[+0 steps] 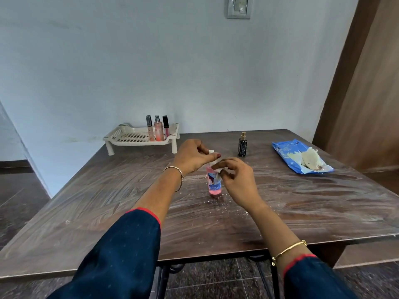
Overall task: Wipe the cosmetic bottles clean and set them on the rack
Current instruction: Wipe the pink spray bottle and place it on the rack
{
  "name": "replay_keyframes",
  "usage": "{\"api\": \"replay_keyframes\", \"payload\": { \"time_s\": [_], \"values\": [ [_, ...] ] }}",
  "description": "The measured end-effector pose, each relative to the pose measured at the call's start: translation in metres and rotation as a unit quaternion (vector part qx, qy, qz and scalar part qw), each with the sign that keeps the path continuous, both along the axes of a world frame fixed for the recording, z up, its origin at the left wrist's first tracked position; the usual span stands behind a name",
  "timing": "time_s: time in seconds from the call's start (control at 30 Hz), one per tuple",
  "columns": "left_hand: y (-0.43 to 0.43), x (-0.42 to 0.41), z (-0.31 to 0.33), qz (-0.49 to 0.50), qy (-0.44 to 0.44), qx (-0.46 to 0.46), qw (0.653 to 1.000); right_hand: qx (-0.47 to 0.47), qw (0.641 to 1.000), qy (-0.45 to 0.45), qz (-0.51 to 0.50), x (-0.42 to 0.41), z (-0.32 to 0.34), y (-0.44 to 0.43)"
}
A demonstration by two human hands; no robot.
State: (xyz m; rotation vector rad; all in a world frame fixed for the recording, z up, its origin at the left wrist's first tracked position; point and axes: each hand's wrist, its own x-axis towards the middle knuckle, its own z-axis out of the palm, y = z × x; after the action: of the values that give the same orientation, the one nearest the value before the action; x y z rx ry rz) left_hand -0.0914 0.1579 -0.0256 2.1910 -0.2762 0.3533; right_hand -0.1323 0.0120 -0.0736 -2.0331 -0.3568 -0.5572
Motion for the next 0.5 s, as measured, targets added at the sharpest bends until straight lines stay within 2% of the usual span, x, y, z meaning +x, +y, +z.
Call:
{"api": "replay_keyframes", "payload": {
  "time_s": [0.17,0.33,0.5],
  "values": [
    [0.01,-0.005,0.002,-0.068,0.024,-0.012,0.997,0.105,0.993,0.047,-0.004,0.001,-0.006,0.001],
    [0.017,-0.011,0.008,-0.11,0.048,0.023,0.993,0.172,0.979,0.103,0.039,0.003,-0.003,0.005],
    [0.031,-0.017,0.012,-0.121,0.064,0.036,0.99,0.172,0.973,0.137,0.069,0.007,0.003,0.013]
  ]
}}
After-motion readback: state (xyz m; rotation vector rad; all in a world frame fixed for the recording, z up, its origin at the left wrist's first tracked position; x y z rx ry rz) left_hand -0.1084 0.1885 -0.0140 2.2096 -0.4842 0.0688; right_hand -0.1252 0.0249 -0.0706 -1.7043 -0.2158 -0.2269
